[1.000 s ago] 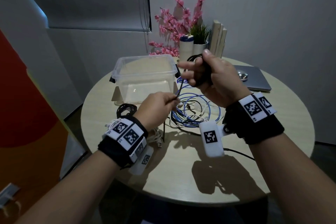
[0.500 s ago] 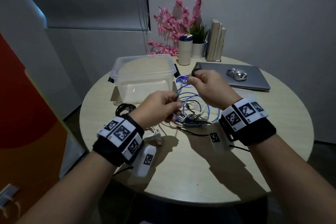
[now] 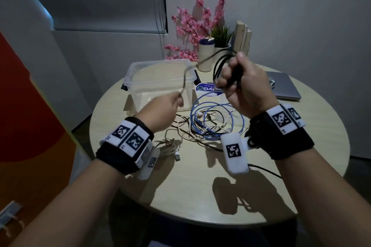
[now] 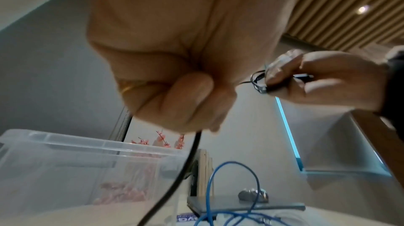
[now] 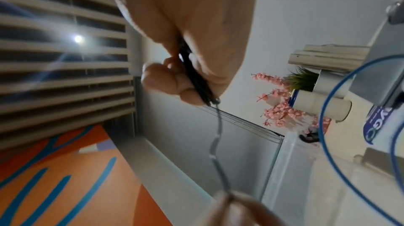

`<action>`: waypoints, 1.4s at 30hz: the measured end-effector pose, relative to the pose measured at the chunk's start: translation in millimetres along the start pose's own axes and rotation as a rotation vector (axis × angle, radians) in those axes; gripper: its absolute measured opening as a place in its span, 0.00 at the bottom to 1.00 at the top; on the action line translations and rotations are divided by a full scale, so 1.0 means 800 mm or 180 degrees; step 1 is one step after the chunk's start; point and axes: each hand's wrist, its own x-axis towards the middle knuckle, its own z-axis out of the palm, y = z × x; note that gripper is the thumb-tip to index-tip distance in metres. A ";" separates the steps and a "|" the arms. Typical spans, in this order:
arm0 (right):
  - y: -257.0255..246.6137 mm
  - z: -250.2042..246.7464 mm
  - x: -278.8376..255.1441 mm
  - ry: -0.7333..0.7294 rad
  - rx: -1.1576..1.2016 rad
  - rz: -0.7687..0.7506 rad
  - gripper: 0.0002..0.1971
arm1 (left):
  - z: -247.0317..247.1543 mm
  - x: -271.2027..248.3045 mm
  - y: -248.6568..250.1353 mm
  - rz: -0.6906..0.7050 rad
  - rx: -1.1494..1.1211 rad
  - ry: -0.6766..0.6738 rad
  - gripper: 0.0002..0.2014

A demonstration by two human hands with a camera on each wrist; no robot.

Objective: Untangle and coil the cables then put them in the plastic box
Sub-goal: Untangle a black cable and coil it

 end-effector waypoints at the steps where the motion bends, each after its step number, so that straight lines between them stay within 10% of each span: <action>1: -0.005 0.000 0.002 0.0038 0.0278 -0.0041 0.19 | 0.006 -0.001 -0.003 0.0009 0.0252 -0.0366 0.13; 5: -0.008 -0.006 0.014 0.0326 0.0508 -0.0416 0.19 | 0.023 -0.006 -0.007 0.0209 0.0526 -0.1348 0.14; 8: 0.005 -0.021 0.020 0.0692 -0.0851 -0.0765 0.17 | 0.021 -0.010 -0.003 0.0270 0.0328 -0.1526 0.14; 12: 0.022 -0.042 0.013 0.0492 -0.3651 -0.0902 0.14 | -0.002 -0.010 0.006 0.0413 0.0285 -0.1001 0.10; 16: 0.025 -0.042 0.005 -0.0080 -0.4578 -0.0435 0.14 | -0.023 -0.006 0.015 0.0551 -0.0171 0.0070 0.08; 24: 0.029 -0.028 -0.011 -0.0882 -0.3735 0.0180 0.22 | -0.032 0.016 0.017 0.0737 -0.0681 0.1543 0.06; 32: 0.008 -0.010 -0.006 -0.0671 -0.1289 0.0126 0.22 | 0.023 0.004 0.021 0.0180 -0.1357 0.0034 0.11; 42: 0.005 -0.011 0.002 -0.0051 -0.0490 -0.0223 0.16 | 0.071 -0.027 0.025 0.0325 -0.0872 -0.1473 0.07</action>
